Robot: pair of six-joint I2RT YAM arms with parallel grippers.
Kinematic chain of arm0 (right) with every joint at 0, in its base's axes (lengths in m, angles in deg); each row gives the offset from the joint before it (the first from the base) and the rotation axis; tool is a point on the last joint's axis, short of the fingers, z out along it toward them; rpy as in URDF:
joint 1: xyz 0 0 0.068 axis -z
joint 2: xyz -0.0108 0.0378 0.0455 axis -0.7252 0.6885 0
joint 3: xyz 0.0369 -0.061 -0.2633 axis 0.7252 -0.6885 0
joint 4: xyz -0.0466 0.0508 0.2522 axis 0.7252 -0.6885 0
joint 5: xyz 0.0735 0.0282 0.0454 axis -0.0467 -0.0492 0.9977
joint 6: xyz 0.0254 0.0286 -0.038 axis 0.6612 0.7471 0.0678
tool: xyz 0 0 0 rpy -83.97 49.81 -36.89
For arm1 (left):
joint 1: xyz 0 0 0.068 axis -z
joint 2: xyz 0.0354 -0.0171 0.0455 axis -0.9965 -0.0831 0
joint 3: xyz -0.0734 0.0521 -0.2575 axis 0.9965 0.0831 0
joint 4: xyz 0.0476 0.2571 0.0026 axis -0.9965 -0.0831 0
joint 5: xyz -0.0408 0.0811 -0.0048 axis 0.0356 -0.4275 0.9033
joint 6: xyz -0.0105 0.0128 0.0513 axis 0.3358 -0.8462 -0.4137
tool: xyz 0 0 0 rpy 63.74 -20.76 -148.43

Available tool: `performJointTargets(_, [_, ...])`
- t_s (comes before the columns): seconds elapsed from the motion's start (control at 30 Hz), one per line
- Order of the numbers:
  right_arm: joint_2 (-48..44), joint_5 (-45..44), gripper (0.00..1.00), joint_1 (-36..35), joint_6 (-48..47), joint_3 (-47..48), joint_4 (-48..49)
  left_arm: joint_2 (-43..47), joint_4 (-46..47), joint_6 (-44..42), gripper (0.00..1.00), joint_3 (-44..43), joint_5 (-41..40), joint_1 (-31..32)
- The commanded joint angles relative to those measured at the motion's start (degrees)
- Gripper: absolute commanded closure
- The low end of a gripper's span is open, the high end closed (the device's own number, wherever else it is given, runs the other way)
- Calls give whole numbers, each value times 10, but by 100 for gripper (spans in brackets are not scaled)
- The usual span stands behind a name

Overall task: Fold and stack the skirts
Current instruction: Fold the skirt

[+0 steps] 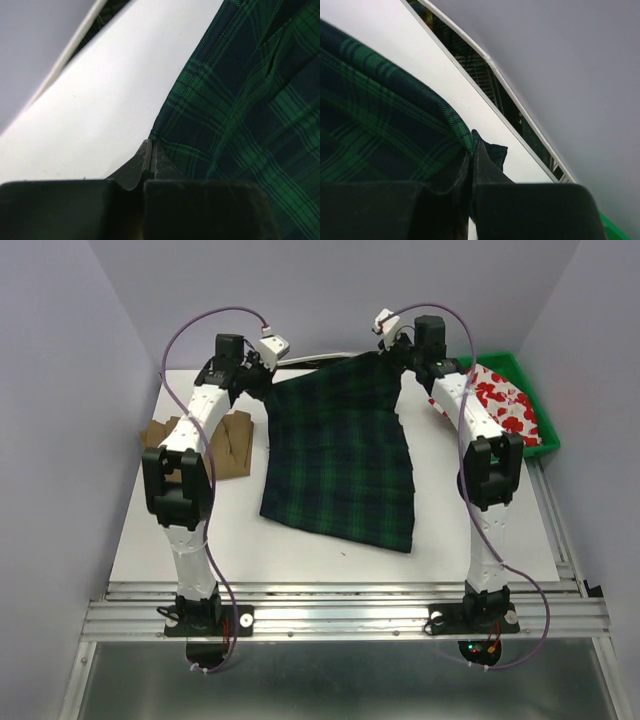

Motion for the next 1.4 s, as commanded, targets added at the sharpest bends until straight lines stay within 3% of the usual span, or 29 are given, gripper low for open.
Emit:
performJointTargets(0.0, [-105, 22, 99, 7, -18, -64, 9, 95, 44, -48, 100, 60, -13, -11])
performJointTargets(0.23, [-205, 73, 99, 7, -38, -157, -90, 202, 28, -140, 100, 202, -2, -10])
performJointTargets(0.37, [-270, 110, 99, -5, -54, -255, -155, 271, 38, -197, 100, 312, -10, -10])
performJointTargets(0.63, [-394, 118, 99, -40, -42, -439, -176, 392, 83, -301, 100, 508, -12, -9])
performJointTargets(0.77, [-406, 116, 99, -57, -27, -512, -165, 405, 87, -294, 100, 574, -22, 14])
performJointTargets(0.9, [-367, 90, 99, -57, -13, -554, -125, 374, 87, -249, 100, 594, -37, 47])
performJointTargets(1.07, [-292, 69, 99, -57, 16, -519, -114, 311, 100, -179, 100, 597, -59, 65])
performJointTargets(1.37, [-221, 13, 99, -44, 52, -351, -111, 223, 74, -87, 100, 449, -61, 49])
